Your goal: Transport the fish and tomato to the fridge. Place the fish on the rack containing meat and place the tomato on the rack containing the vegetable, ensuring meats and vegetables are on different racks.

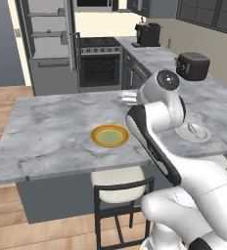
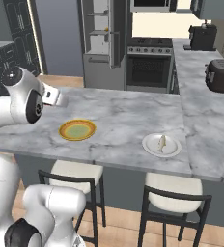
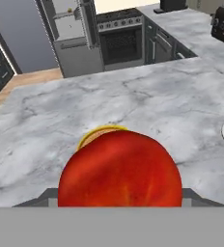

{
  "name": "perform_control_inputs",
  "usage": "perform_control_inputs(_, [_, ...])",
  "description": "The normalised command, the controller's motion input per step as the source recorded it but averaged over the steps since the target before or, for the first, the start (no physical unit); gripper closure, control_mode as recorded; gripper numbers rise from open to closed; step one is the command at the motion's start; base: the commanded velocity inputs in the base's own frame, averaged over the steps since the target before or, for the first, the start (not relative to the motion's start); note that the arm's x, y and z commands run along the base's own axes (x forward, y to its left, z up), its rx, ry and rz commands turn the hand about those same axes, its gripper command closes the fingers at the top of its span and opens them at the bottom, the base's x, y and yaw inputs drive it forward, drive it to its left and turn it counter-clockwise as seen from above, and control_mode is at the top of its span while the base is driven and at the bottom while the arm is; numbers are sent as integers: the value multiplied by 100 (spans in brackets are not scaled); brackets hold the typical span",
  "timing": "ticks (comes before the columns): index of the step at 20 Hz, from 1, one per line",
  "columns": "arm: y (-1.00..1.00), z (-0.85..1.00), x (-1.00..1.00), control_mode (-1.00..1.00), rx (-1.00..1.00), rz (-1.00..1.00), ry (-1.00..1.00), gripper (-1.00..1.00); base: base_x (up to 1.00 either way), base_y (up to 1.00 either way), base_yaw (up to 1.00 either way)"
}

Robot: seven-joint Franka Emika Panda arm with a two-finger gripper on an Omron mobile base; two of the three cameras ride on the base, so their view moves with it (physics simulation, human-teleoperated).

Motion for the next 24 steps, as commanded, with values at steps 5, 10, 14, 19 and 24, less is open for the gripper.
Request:
perform_control_inputs(5, [-14,42,-100,-100,0,0,-21,100,0,0,0])
perform_control_inputs(10, [0,12,-20,100,0,0,-5,100,-80,9,3])
perform_control_inputs(14, [0,0,0,100,0,0,0,100,-97,90,12])
perform_control_inputs(19, [0,0,0,100,0,0,0,100,-37,100,11])
perform_control_inputs(24, [0,0,0,100,0,0,0,100,15,100,3])
